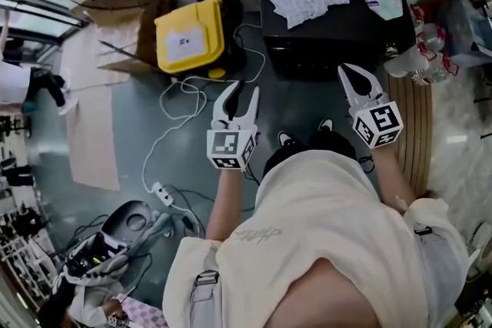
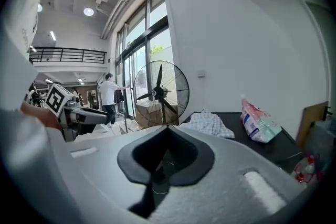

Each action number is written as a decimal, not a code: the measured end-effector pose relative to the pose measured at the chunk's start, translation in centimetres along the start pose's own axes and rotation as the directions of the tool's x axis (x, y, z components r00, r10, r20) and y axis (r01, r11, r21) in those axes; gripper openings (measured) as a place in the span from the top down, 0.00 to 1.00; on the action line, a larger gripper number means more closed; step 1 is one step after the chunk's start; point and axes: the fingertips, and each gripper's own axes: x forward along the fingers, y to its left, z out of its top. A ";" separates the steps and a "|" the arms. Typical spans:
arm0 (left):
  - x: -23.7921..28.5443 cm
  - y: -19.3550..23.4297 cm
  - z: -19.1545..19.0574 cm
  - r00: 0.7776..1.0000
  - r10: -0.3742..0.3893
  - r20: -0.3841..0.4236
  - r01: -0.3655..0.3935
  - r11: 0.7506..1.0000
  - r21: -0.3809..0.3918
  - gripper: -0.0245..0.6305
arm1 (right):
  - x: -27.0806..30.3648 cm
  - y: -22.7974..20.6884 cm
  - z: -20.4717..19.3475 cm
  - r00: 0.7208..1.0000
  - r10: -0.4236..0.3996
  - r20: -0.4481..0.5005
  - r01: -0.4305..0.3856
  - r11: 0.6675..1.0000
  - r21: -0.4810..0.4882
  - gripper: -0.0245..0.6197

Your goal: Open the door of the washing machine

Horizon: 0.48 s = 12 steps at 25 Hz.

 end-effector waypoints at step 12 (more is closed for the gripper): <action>7.4 -4.3 -3.5 0.983 -0.126 -0.135 0.132 0.991 0.034 0.71 | -0.9 -4.3 -2.2 0.998 -0.037 -0.059 0.038 0.999 0.019 0.96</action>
